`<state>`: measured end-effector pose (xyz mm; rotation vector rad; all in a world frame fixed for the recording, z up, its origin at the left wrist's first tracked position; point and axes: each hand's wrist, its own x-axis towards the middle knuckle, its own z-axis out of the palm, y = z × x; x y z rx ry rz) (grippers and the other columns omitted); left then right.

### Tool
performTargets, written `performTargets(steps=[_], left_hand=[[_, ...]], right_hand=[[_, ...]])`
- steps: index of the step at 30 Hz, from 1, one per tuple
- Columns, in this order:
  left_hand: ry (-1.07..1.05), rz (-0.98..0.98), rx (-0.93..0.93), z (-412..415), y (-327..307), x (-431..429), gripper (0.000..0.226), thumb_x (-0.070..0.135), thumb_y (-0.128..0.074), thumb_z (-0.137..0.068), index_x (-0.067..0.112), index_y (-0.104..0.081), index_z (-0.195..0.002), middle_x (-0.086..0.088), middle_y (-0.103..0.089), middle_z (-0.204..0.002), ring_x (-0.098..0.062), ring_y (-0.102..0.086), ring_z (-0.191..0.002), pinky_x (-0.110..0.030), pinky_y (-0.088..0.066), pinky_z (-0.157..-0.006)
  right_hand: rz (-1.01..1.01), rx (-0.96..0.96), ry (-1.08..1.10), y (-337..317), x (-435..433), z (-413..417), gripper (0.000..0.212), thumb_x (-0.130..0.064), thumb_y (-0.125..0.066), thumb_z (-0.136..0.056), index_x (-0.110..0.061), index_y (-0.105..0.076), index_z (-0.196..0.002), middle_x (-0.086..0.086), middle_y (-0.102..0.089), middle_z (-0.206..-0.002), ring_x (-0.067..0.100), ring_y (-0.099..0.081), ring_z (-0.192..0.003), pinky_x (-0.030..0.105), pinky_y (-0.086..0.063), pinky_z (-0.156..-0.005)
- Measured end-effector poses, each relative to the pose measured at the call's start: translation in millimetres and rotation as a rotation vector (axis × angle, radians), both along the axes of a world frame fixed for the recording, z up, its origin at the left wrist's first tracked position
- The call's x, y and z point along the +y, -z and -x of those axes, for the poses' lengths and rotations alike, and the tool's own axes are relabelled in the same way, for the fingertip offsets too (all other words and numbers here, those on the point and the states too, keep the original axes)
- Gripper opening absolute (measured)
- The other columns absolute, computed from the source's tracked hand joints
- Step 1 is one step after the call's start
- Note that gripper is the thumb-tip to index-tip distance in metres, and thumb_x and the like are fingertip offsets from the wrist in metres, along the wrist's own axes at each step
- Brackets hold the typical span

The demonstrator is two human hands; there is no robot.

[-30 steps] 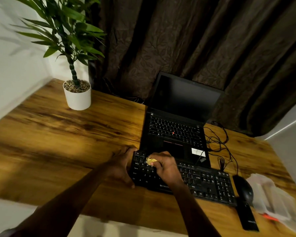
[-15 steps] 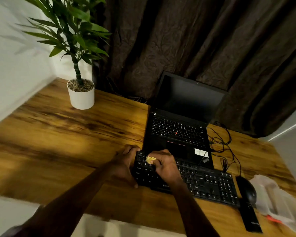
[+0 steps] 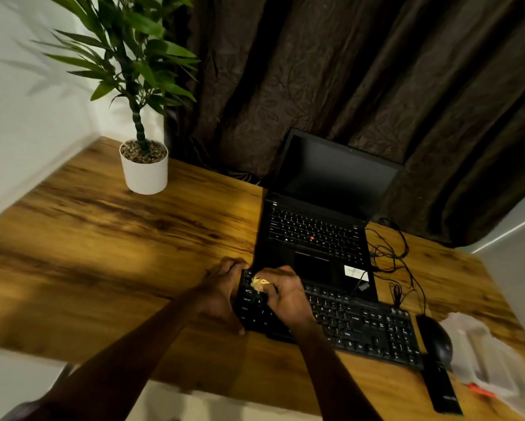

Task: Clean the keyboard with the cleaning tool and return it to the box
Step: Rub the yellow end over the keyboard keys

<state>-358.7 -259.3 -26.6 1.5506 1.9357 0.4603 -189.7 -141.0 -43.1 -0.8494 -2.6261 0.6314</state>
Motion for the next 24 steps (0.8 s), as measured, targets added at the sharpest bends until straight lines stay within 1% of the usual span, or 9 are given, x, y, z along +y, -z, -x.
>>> performTargets(steps=[2,6,10,14,17,21,22,24], left_hand=[[0.001,-0.004,0.002,-0.8,0.4,-0.2,0.135,0.049,-0.095,-0.045,0.031,-0.017,-0.153,0.002,-0.020,-0.158,-0.025,-0.020,-0.146,-0.044,-0.018,-0.121],[0.006,0.002,-0.009,-1.4,-1.8,-0.3,0.133,0.044,-0.096,-0.048,0.029,-0.017,-0.154,0.001,-0.019,-0.158,-0.024,-0.021,-0.146,-0.038,-0.020,-0.118],[-0.017,-0.002,-0.017,-1.4,4.9,2.0,0.134,0.046,-0.096,-0.045,0.031,-0.019,-0.153,0.002,-0.021,-0.157,-0.024,-0.022,-0.145,-0.040,-0.021,-0.119],[-0.013,0.023,-0.034,1.7,11.7,6.2,0.140,0.055,-0.094,-0.038,0.034,-0.018,-0.153,0.003,-0.018,-0.158,-0.024,-0.022,-0.146,-0.041,-0.022,-0.119],[-0.029,0.034,-0.030,4.6,20.4,8.9,0.145,0.066,-0.089,-0.029,0.040,-0.016,-0.151,0.005,-0.019,-0.158,-0.024,-0.024,-0.146,-0.046,-0.024,-0.119],[-0.033,0.040,-0.021,6.3,40.6,15.7,0.158,0.082,-0.079,-0.011,0.048,-0.011,-0.150,0.006,-0.017,-0.159,-0.027,-0.024,-0.146,-0.054,-0.027,-0.117],[-0.038,0.039,-0.027,6.3,45.8,16.8,0.158,0.083,-0.078,-0.011,0.051,-0.010,-0.149,0.006,-0.015,-0.160,-0.028,-0.024,-0.147,-0.055,-0.027,-0.117],[-0.042,0.022,-0.020,5.4,45.1,16.5,0.155,0.078,-0.082,-0.015,0.052,-0.009,-0.149,0.006,-0.015,-0.160,-0.028,-0.025,-0.147,-0.055,-0.028,-0.116]], right_hand=[[-0.012,0.003,-0.014,0.1,3.2,-6.5,0.026,-0.013,-0.061,-0.089,-0.026,-0.072,-0.109,-0.011,-0.070,-0.112,0.014,-0.053,-0.102,0.035,-0.047,-0.090],[-0.077,0.006,0.011,-0.8,11.1,-25.8,0.030,-0.008,-0.062,-0.087,-0.027,-0.073,-0.107,-0.014,-0.070,-0.112,0.013,-0.052,-0.100,0.032,-0.048,-0.088],[-0.100,-0.030,-0.032,-4.0,1.0,-10.7,0.033,-0.006,-0.058,-0.087,-0.025,-0.072,-0.110,-0.011,-0.070,-0.113,0.016,-0.052,-0.101,0.034,-0.048,-0.088],[-0.123,0.008,-0.090,-10.3,-13.6,8.9,0.030,-0.012,-0.050,-0.087,-0.019,-0.072,-0.105,-0.005,-0.072,-0.108,0.016,-0.052,-0.095,0.031,-0.047,-0.086],[-0.137,0.036,-0.093,-11.4,-13.6,8.9,0.027,-0.006,-0.056,-0.088,-0.019,-0.073,-0.106,-0.005,-0.072,-0.108,0.013,-0.051,-0.094,0.029,-0.047,-0.085],[-0.167,0.005,-0.149,-16.4,-12.4,10.4,0.027,-0.007,-0.058,-0.089,-0.023,-0.071,-0.105,-0.009,-0.070,-0.110,0.013,-0.052,-0.093,0.029,-0.046,-0.086],[-0.163,0.002,-0.168,-17.9,-14.8,12.2,0.026,-0.009,-0.058,-0.089,-0.024,-0.071,-0.105,-0.009,-0.070,-0.110,0.014,-0.052,-0.093,0.029,-0.046,-0.086],[-0.165,-0.017,-0.224,-20.4,-21.0,16.2,0.024,-0.014,-0.053,-0.088,-0.024,-0.071,-0.101,-0.007,-0.070,-0.108,0.018,-0.054,-0.092,0.033,-0.047,-0.085]])
